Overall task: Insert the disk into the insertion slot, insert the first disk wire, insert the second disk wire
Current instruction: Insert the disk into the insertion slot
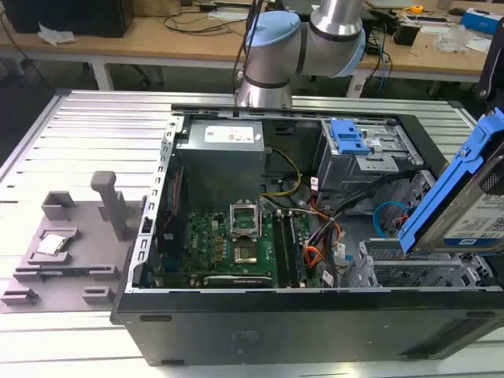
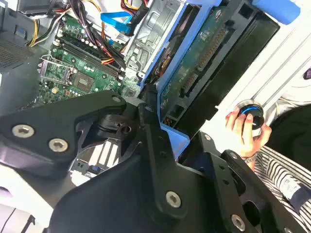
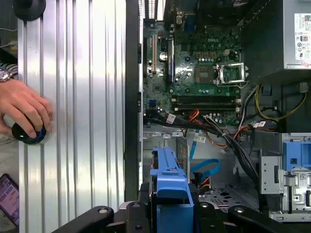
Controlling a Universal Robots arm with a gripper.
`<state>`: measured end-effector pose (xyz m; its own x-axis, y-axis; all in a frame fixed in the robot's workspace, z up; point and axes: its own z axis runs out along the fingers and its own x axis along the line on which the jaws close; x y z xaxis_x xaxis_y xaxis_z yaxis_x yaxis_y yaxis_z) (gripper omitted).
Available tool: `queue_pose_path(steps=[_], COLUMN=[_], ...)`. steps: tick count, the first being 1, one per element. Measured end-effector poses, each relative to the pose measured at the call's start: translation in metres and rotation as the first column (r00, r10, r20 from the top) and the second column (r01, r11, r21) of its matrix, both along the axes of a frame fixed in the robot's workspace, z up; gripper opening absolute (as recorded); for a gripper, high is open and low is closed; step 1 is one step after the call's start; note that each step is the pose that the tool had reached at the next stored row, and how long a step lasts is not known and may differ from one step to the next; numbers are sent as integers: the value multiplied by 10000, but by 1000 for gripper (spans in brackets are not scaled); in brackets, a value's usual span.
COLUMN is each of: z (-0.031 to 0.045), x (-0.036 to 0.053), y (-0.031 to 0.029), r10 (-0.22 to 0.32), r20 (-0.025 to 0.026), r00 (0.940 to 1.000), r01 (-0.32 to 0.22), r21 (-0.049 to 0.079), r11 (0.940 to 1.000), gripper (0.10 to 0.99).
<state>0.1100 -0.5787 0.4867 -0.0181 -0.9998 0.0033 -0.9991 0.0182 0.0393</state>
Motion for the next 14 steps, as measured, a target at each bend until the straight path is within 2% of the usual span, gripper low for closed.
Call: queue_pose_path(steps=[14], z=[-50], x=[-45], y=[0], r10=[-1], r20=[0], r00=[10000], r01=[1], r21=[1], r11=[10000], gripper=[365])
